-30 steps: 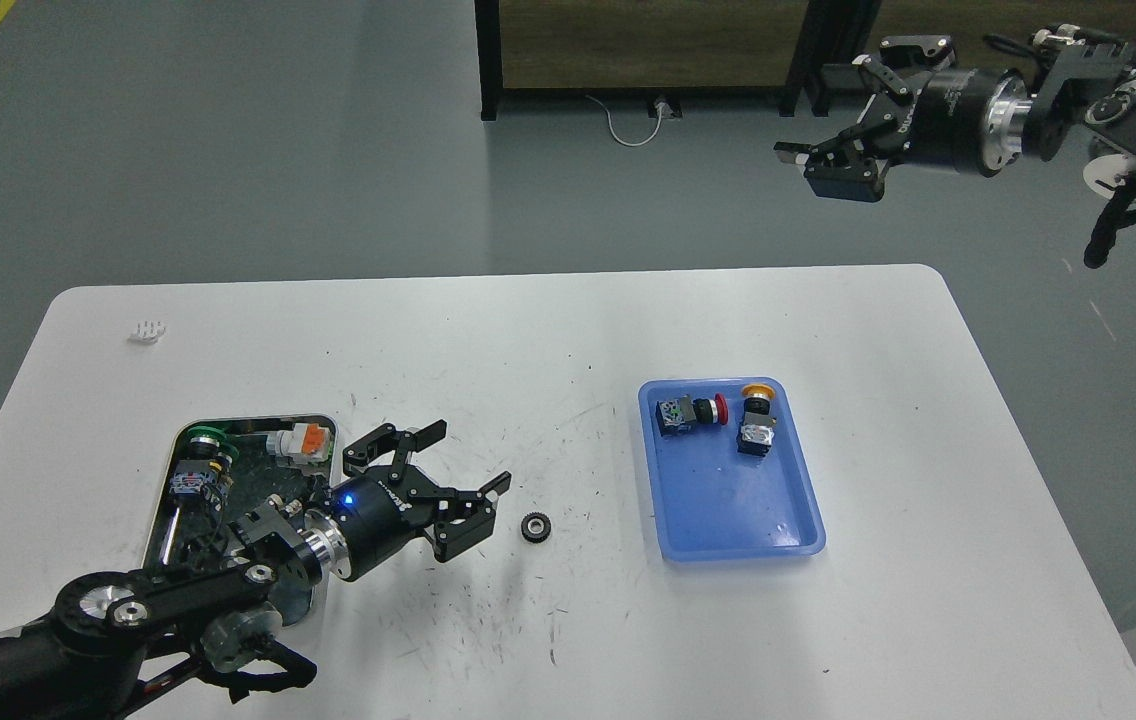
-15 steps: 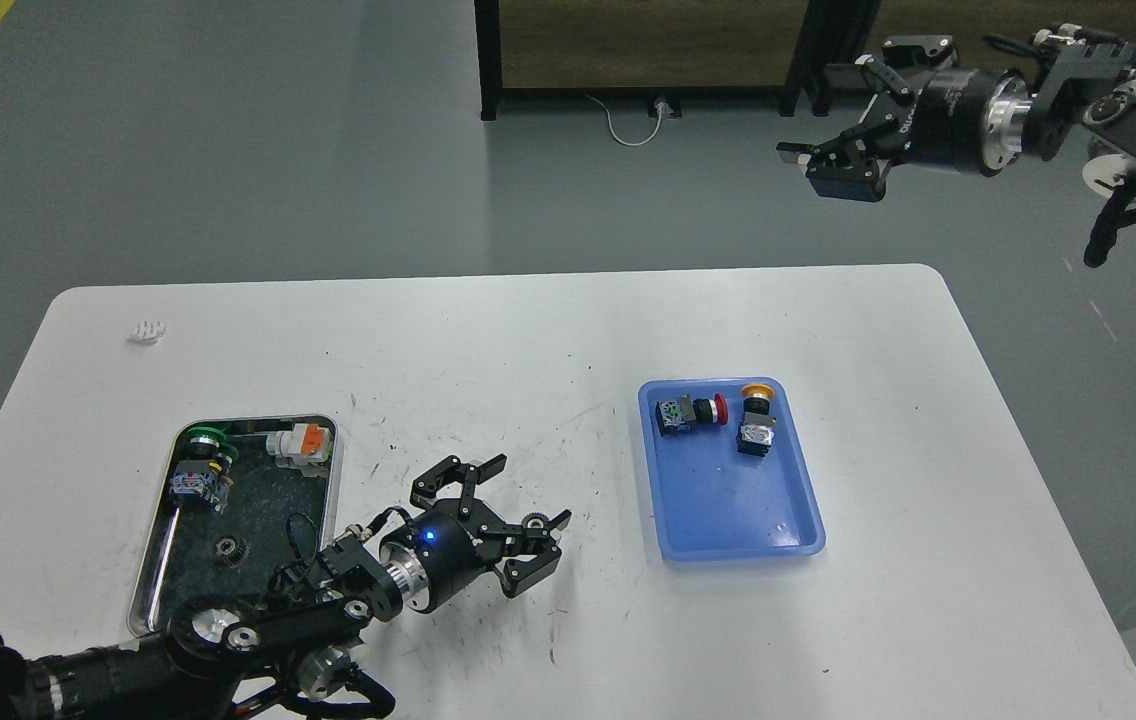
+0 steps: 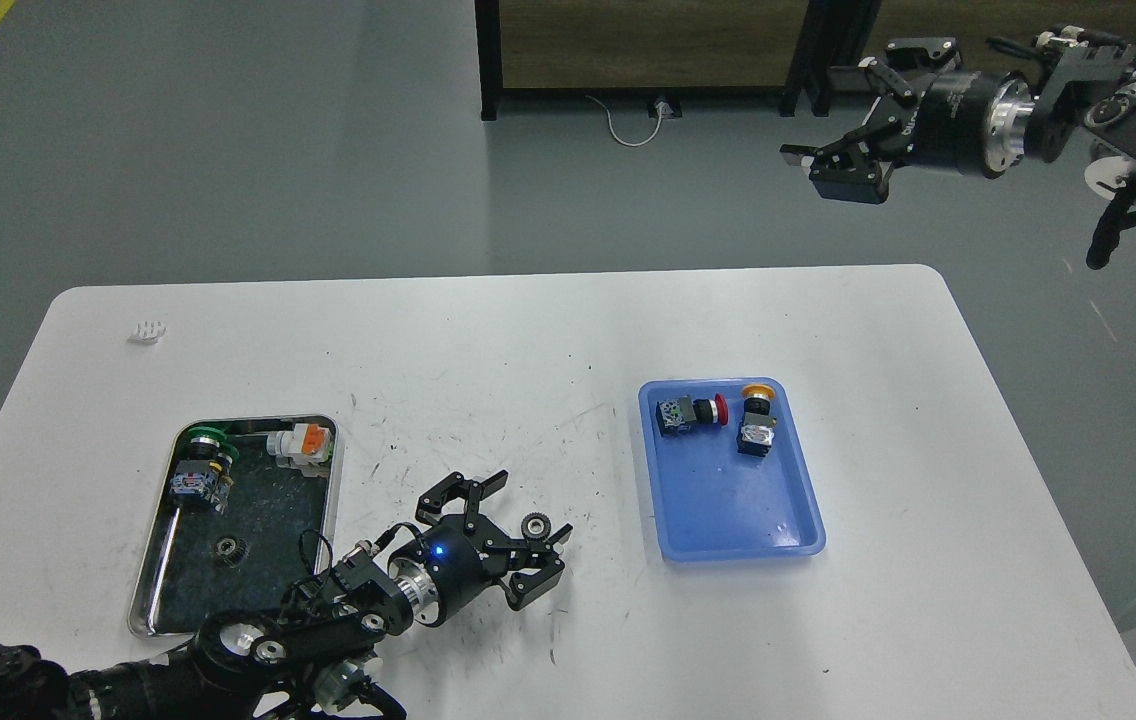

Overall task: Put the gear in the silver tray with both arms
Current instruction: 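Reach the left gripper to the gear and close on it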

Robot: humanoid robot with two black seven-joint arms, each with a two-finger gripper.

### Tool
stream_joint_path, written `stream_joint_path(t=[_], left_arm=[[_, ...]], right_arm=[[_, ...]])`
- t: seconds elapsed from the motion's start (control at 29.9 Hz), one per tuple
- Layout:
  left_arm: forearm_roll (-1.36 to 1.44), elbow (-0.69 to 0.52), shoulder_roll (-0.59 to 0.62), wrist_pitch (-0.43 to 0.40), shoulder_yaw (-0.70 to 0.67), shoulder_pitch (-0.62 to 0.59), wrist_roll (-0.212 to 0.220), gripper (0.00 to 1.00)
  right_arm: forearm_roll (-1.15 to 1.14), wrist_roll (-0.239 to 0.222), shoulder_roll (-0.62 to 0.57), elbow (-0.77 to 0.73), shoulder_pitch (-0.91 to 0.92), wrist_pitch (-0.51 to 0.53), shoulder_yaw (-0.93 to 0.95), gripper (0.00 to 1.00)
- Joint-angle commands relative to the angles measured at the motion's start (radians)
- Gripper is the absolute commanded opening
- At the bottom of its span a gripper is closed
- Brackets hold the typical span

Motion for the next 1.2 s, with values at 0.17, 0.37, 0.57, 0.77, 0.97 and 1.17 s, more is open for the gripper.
stream_joint_path(t=[0.17, 0.37, 0.57, 0.77, 0.97, 1.17], left_arm=[[0.002, 0.021, -0.016, 0.011, 0.017, 0.007, -0.002, 0.98], [0.002, 0.064, -0.025, 0.011, 0.034, 0.007, -0.003, 0.97], [0.002, 0.067, -0.025, 0.011, 0.034, 0.007, -0.008, 0.86], [0.002, 0.065, -0.025, 0.009, 0.042, 0.005, -0.011, 0.60], [0.002, 0.064, -0.025, 0.008, 0.069, -0.001, -0.012, 0.40], [0.031, 0.061, -0.025, 0.005, 0.069, -0.004, -0.017, 0.31]], right_arm=[[0.000, 0.000, 0.004, -0.003, 0.001, -0.011, 0.000, 0.90], [0.000, 0.000, 0.004, -0.003, 0.002, -0.011, 0.000, 0.90], [0.000, 0.000, 0.004, -0.003, 0.001, -0.011, -0.002, 0.90], [-0.002, 0.000, 0.004, -0.003, 0.001, -0.011, -0.002, 0.90], [-0.003, 0.000, 0.002, -0.003, -0.001, -0.011, -0.002, 0.90], [-0.007, 0.000, 0.002, -0.003, -0.003, -0.011, -0.002, 0.90]])
